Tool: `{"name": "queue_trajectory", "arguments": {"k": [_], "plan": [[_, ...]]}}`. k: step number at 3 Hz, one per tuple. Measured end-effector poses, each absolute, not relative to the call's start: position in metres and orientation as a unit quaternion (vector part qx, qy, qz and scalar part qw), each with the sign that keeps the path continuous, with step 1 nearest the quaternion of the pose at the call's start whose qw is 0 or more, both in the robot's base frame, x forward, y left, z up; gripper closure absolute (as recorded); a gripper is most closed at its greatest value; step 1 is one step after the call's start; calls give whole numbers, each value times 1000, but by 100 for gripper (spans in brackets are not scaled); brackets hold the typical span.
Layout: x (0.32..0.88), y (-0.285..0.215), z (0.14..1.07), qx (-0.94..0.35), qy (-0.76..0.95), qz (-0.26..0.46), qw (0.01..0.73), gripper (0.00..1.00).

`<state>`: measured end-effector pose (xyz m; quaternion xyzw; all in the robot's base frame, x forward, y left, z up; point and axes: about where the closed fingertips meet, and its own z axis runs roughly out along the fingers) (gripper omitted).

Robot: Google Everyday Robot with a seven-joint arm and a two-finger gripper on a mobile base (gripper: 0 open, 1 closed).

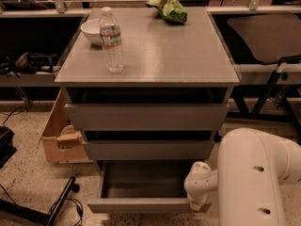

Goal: Open bottom drawer

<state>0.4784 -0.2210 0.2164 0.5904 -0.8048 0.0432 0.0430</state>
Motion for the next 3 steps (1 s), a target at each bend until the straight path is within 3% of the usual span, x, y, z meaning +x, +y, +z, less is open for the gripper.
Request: {"name": "queue_trajectory", "arguments": {"k": [1, 3], "plan": [[467, -225, 217, 585, -809, 42, 48, 82], [470, -219, 223, 591, -804, 49, 44, 36]]}}
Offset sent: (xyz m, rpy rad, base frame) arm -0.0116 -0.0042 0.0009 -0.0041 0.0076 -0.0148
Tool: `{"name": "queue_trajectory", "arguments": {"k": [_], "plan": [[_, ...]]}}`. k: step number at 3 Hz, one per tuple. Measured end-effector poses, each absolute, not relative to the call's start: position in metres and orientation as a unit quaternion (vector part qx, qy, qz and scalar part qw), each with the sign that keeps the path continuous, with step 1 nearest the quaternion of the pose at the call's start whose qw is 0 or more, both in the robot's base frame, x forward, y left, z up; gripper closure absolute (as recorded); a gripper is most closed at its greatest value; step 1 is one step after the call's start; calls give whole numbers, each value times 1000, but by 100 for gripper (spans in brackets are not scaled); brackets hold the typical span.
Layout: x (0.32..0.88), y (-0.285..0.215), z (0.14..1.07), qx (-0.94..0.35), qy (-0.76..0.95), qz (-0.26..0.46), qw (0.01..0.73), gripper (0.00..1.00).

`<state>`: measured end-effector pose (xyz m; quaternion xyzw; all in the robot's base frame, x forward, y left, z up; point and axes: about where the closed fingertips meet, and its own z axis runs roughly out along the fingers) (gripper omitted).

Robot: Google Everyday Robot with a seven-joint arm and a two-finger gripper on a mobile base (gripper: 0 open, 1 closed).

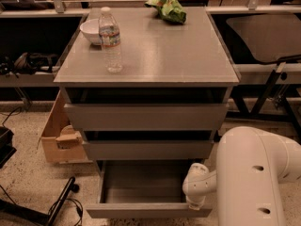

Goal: Open bottom drawer

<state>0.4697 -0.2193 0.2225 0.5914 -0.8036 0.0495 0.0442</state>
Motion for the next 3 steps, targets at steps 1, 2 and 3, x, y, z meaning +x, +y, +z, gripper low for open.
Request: {"name": "queue_trajectory", "arguments": {"k": [1, 2, 3], "plan": [[476, -198, 257, 613, -784, 90, 45, 12], [473, -204, 261, 586, -802, 102, 47, 0], [473, -204, 260, 586, -803, 101, 46, 0]]}}
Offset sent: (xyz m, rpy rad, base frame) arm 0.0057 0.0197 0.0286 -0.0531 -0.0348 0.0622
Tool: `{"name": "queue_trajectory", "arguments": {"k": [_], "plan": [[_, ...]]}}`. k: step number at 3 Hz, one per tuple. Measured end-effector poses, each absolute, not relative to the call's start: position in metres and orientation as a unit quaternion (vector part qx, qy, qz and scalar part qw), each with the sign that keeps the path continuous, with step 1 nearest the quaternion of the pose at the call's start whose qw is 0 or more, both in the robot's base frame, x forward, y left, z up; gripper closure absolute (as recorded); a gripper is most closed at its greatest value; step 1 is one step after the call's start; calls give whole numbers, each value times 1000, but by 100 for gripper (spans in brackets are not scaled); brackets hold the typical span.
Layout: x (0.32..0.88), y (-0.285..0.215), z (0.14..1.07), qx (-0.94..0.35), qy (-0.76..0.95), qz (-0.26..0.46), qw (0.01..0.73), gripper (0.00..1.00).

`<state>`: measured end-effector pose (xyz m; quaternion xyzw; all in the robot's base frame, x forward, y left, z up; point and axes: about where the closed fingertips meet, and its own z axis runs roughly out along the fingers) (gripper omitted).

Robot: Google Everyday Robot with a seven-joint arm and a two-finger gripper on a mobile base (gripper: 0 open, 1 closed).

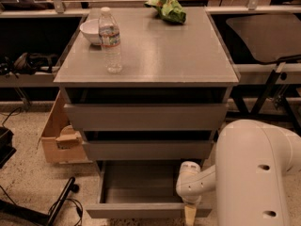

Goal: Open bottom drawer

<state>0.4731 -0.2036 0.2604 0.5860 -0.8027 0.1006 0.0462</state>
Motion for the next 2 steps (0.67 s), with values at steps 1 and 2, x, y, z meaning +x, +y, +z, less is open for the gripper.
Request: {"name": "queue_trajectory", "arguments": {"k": [1, 2], "plan": [[477, -199, 240, 592, -802, 71, 35, 0], [467, -178, 167, 565, -824, -37, 1, 0]]}}
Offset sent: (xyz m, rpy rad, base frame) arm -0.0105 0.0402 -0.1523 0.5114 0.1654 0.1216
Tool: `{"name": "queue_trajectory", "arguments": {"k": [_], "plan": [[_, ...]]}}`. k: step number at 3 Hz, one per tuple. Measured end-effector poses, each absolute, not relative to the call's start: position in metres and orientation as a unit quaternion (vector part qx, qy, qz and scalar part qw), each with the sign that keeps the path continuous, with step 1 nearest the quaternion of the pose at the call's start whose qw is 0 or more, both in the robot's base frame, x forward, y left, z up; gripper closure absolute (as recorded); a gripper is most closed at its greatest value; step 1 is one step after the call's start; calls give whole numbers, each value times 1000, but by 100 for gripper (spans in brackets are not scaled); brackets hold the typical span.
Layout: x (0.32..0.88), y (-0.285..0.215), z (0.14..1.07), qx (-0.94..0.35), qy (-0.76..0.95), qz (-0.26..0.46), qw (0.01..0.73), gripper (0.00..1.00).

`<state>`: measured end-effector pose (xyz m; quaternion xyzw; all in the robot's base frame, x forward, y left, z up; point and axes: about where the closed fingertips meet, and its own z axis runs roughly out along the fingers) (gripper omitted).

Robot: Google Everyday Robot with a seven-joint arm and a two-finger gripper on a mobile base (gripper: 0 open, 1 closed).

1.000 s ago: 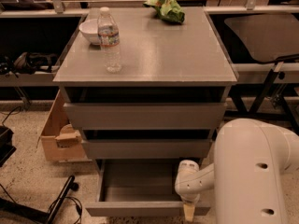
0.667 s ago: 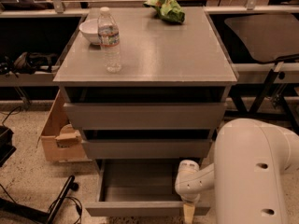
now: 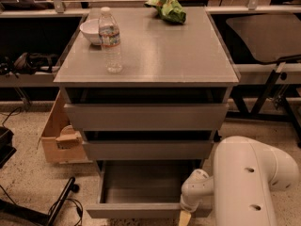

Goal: Open bottom drawer

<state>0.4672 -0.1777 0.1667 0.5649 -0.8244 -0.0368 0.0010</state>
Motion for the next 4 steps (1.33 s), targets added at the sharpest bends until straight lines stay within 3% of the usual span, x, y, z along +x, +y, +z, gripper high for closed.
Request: {"name": "queue_trajectory", "arguments": {"k": [1, 2, 4], "plan": [[475, -175, 164, 558, -829, -26, 16, 2], [457, -175, 150, 526, -847, -37, 59, 24], [432, -179, 159, 477, -874, -51, 79, 70]]}}
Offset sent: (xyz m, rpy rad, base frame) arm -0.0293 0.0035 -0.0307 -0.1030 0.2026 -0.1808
